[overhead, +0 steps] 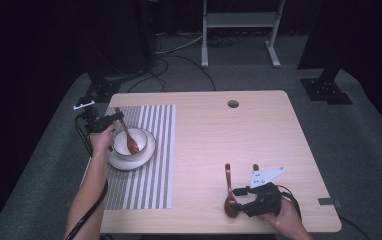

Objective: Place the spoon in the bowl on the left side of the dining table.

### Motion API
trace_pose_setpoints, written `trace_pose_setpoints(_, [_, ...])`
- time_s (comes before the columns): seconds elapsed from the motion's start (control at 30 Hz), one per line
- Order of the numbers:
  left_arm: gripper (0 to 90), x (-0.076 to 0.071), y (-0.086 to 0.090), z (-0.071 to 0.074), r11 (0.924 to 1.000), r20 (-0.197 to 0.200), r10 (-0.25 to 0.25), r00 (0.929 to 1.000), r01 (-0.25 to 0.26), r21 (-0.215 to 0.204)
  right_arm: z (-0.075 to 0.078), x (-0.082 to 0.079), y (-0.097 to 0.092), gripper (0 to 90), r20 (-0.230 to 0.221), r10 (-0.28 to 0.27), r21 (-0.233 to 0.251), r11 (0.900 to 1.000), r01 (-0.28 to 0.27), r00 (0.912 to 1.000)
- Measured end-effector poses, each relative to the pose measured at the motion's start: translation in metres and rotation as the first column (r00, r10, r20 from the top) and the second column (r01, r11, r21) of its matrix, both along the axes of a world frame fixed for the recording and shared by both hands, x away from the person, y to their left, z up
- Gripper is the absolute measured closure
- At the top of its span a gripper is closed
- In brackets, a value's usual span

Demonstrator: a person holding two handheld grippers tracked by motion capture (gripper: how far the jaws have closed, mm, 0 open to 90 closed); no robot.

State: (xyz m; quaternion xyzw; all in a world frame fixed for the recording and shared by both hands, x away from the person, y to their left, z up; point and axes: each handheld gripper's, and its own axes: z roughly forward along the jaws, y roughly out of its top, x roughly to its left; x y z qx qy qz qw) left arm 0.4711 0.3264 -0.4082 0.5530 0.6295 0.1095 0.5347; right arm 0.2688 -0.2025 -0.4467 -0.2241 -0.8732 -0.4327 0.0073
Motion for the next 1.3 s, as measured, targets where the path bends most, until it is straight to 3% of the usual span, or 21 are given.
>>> trace_pose_setpoints(0.3, [81.5,-0.003,0.011,-0.008,0.9999,-0.027,0.011,0.9996,-0.012,-0.004,-0.001,0.000,0.001,44.2,-0.004,0.001,-0.001,1.0000,-0.001,1.0000])
trace_pose_setpoints(0.67, [75.8,-0.005,0.010,-0.010,0.9998,-0.039,0.008,0.9992,-0.007,0.017,-0.001,0.000,0.002,44.2,-0.005,0.002,-0.002,1.0000,-0.002,1.0000])
trace_pose_setpoints(1.07, [57.6,-0.012,0.015,-0.007,0.9977,-0.041,0.015,0.9990,-0.012,0.066,0.001,0.000,0.000,44.1,0.000,0.001,0.001,1.0000,-0.001,1.0000])
trace_pose_setpoints(1.3, [53.0,-0.020,0.017,-0.002,0.9970,-0.026,0.002,0.9997,0.000,0.077,0.003,0.000,-0.002,43.8,0.008,-0.007,0.005,1.0000,0.007,0.9999])
